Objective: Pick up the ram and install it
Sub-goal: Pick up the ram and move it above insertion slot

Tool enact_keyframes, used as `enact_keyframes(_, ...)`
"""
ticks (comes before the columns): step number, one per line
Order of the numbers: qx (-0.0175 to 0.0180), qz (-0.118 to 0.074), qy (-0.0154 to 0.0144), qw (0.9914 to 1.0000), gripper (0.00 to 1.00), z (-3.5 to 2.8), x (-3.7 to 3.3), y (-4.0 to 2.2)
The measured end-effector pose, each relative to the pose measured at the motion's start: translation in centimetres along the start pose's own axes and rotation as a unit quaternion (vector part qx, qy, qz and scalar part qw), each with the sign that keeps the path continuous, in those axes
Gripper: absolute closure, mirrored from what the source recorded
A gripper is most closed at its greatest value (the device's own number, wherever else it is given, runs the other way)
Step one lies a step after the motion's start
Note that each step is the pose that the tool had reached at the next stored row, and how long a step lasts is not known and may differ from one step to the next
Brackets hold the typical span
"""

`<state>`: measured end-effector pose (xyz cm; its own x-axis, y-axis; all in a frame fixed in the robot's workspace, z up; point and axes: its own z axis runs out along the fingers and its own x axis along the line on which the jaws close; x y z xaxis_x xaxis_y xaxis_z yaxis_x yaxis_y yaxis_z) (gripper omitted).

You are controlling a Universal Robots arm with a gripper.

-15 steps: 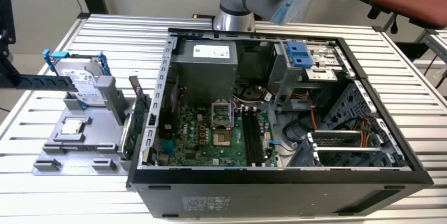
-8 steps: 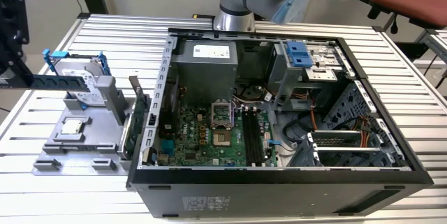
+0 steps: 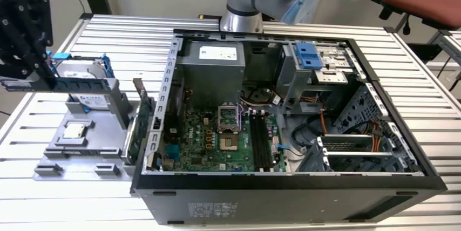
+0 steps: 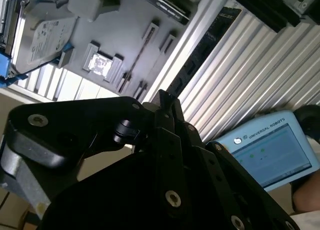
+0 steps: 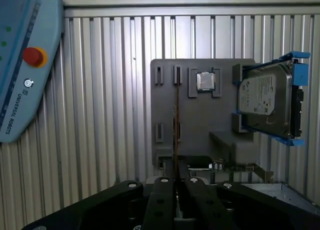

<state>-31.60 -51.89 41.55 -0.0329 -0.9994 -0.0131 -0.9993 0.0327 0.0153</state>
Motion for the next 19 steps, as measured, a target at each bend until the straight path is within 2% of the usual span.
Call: enact_keyframes(19,-0.0001,0.0,0.0,1.0,1.0,-0.1,-0.23,-7.06)
